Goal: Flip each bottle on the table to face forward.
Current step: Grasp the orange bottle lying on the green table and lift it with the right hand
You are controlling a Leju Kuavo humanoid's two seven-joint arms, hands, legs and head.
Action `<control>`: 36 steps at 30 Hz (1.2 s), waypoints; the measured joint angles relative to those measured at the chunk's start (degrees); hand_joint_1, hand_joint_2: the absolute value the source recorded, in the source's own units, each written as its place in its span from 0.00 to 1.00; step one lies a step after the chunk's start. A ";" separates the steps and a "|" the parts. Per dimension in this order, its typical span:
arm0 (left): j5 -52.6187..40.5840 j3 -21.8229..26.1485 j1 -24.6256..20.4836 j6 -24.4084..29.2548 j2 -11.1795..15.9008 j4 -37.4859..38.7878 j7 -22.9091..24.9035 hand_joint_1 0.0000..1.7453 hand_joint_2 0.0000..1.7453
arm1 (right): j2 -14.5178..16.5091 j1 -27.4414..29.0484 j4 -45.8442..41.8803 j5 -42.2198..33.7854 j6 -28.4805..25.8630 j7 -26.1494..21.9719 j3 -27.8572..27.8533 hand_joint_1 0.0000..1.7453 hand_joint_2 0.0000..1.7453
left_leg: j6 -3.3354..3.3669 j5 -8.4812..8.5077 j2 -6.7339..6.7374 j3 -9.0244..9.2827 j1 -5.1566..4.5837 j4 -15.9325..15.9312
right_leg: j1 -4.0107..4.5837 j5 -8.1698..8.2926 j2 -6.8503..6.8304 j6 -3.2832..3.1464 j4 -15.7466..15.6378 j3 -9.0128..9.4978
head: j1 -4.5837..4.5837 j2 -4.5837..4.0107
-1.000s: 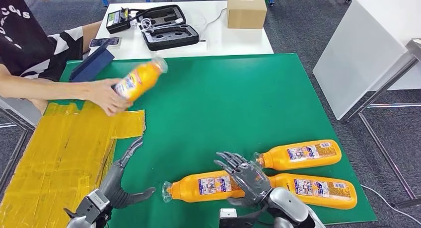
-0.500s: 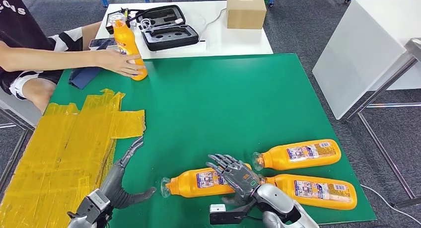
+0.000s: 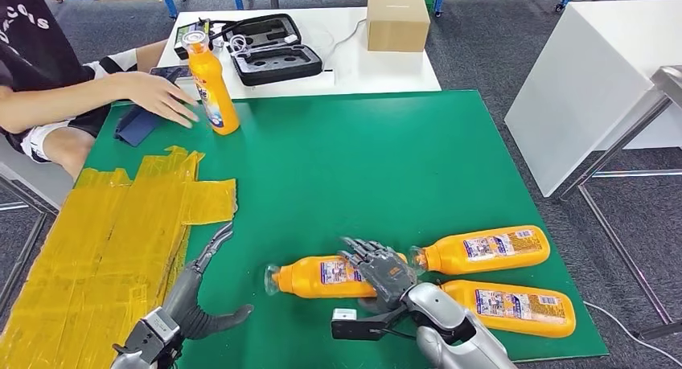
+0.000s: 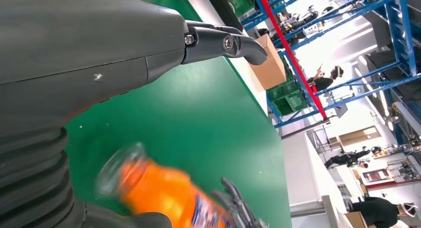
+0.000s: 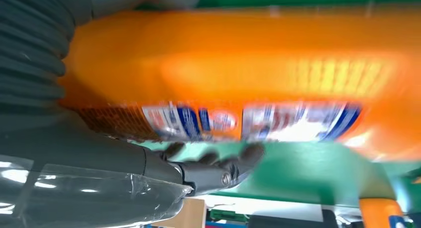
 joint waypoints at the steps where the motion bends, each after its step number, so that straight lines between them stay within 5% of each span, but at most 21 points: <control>1: -0.04 -0.01 0.06 0.00 -0.01 -0.02 0.00 0.00 1.00 | 0.40 -0.41 0.80 0.08 -0.25 0.03 0.01 1.00 1.00 | 0.00 -0.01 0.00 0.02 0.00 0.00 | 0.00 0.00 0.01 -0.01 0.00 0.01 | 0.01 0.00; 21: -0.26 -0.11 0.29 -0.24 -0.30 -0.05 0.05 0.00 1.00 | 3.86 -2.85 5.00 -1.79 -1.09 0.40 -1.20 1.00 1.00 | -0.01 0.00 0.11 0.39 0.02 -0.01 | 0.02 0.03 0.13 -0.02 0.00 0.31 | 0.01 0.00; 36: 2.73 -1.50 0.06 -2.28 -2.10 -0.95 3.35 0.00 1.00 | 14.27 0.93 -1.70 -9.73 -9.71 -2.96 -11.31 1.00 1.00 | -0.07 0.28 -0.01 -0.68 0.03 0.02 | 0.01 0.22 0.07 -0.08 0.06 -0.08 | 0.00 0.00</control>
